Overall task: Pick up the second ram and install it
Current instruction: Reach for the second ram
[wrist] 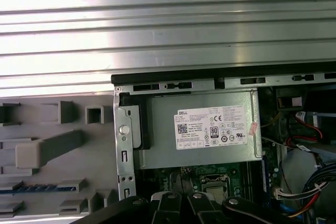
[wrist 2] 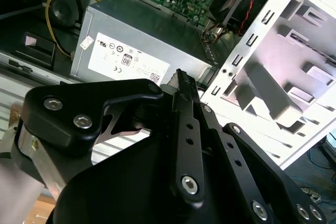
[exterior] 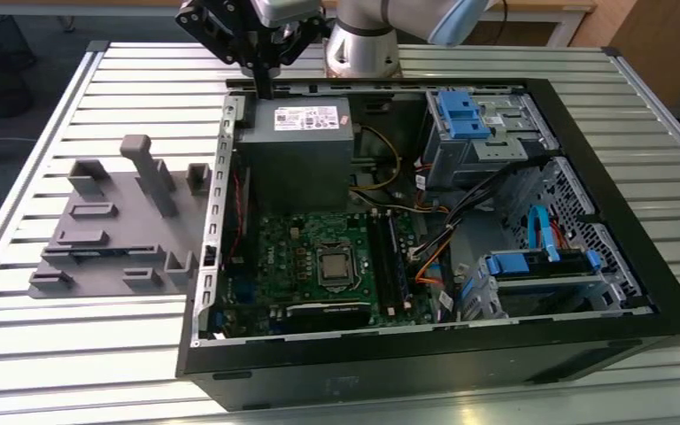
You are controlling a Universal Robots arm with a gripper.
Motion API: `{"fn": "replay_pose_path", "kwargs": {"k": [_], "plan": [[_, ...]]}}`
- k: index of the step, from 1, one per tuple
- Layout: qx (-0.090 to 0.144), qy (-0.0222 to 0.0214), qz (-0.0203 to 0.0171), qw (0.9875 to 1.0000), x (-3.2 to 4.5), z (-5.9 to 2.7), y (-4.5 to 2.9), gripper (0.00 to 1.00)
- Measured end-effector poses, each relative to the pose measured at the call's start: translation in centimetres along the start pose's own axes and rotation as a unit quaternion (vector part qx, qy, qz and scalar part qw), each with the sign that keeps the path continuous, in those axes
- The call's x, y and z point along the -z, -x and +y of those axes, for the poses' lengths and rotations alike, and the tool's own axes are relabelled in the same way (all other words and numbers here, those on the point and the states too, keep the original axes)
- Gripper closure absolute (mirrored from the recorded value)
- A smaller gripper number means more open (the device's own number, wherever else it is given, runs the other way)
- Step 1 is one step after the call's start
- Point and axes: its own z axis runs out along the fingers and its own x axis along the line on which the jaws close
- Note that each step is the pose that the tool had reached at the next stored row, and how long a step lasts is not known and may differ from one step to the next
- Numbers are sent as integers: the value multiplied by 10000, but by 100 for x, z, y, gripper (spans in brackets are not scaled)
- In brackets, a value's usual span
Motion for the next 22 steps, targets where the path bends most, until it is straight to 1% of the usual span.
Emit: {"fn": "replay_pose_path", "kwargs": {"k": [22], "plan": [[0,0,0,10000,1,-7,-98,89]]}}
